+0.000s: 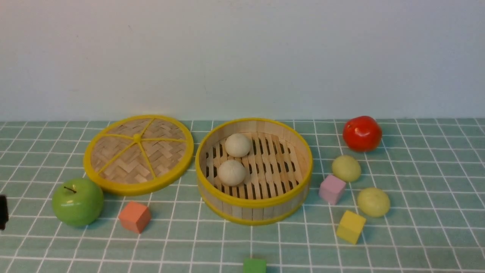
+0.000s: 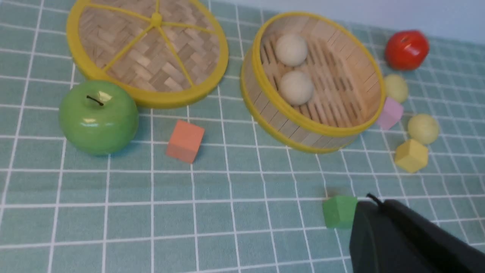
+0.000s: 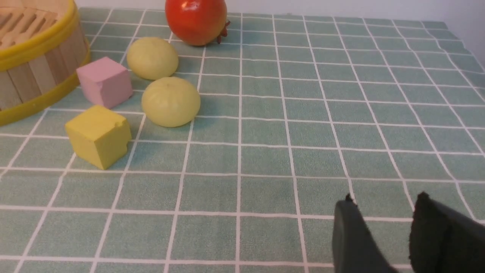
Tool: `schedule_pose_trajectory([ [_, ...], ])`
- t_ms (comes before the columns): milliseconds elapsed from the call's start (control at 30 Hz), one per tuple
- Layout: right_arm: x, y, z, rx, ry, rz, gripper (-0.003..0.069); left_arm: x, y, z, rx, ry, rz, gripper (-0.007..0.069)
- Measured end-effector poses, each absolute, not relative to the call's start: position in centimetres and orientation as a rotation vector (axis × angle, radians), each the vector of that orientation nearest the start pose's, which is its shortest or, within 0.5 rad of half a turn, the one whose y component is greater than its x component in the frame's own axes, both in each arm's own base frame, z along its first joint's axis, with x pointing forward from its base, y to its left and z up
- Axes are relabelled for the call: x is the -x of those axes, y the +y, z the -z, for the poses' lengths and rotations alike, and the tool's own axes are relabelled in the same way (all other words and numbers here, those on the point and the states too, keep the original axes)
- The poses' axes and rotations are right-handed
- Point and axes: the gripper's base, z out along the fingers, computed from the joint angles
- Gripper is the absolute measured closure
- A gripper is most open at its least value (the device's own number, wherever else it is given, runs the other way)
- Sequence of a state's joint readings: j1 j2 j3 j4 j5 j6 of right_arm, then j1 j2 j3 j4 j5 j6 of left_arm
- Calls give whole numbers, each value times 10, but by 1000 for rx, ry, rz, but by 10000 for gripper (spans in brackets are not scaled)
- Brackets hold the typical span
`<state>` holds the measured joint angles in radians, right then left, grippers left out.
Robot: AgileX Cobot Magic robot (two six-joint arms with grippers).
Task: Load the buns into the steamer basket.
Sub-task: Use the right arm to grab a steamed stuffed bun
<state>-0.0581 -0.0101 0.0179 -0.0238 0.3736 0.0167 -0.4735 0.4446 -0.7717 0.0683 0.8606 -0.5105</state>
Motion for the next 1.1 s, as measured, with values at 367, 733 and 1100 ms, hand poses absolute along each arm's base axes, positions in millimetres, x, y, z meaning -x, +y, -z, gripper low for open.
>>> schedule_pose_trajectory([
  [367, -52, -4, -174, -55, 1864, 52, 419, -40, -16, -330, 124, 1950, 652, 638],
  [733, -52, -4, -174, -55, 1864, 52, 419, -40, -15, -327, 133, 1981, 643, 638],
  [1100, -52, -4, -174, -55, 1864, 52, 419, -42, -18, -337, 138, 1868, 717, 638],
])
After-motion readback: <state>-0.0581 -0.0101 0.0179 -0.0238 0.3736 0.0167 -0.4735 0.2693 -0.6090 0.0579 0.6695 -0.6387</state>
